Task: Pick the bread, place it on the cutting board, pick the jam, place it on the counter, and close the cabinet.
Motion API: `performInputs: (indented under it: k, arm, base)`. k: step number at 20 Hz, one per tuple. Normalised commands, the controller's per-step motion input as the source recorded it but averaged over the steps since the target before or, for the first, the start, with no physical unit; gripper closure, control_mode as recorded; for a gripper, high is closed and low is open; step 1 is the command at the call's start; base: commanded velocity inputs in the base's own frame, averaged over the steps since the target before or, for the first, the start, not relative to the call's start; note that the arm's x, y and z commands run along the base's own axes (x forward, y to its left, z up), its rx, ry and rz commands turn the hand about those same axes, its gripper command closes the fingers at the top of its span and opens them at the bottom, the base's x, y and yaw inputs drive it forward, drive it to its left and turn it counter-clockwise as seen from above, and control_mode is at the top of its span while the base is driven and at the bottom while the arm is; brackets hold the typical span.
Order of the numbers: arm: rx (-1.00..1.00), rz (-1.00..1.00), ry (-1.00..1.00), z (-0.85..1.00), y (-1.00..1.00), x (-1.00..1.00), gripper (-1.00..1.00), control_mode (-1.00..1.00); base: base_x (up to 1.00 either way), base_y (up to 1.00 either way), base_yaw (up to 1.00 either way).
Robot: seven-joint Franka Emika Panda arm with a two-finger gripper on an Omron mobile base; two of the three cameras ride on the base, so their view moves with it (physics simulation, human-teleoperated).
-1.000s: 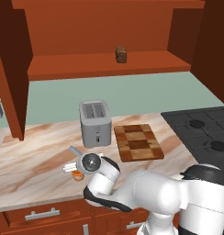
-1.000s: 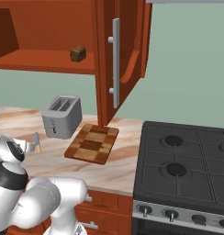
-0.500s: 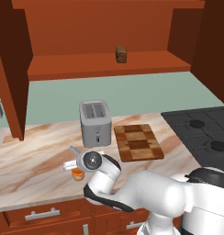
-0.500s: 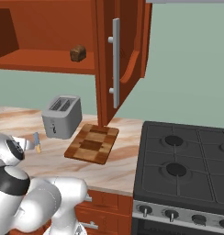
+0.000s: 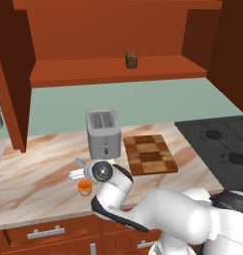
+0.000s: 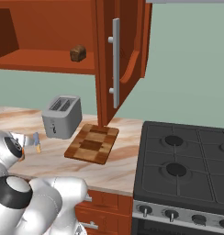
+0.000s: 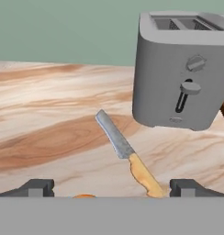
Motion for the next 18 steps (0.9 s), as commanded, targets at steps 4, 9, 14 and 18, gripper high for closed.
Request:
performInputs:
  k: [4,9,14,18]
  arm:
    - [0.0,0.0,-0.07,0.33,-0.12,-0.01,-1.0,-1.0]
    - [0.0,0.0,-0.03,0.18,-0.17,-0.07,-1.0,-1.0]
    - [0.0,0.0,-0.04,0.14,-0.23,-0.13,-1.0,-1.0]
    - [0.0,0.0,-0.04,0.15,-0.24,-0.16,-1.0,-1.0]
  base:
    - [0.0,0.0,0.0]
    - [0.0,0.0,0.0]
    - [0.0,0.0,0.0]
    - [0.0,0.0,0.0]
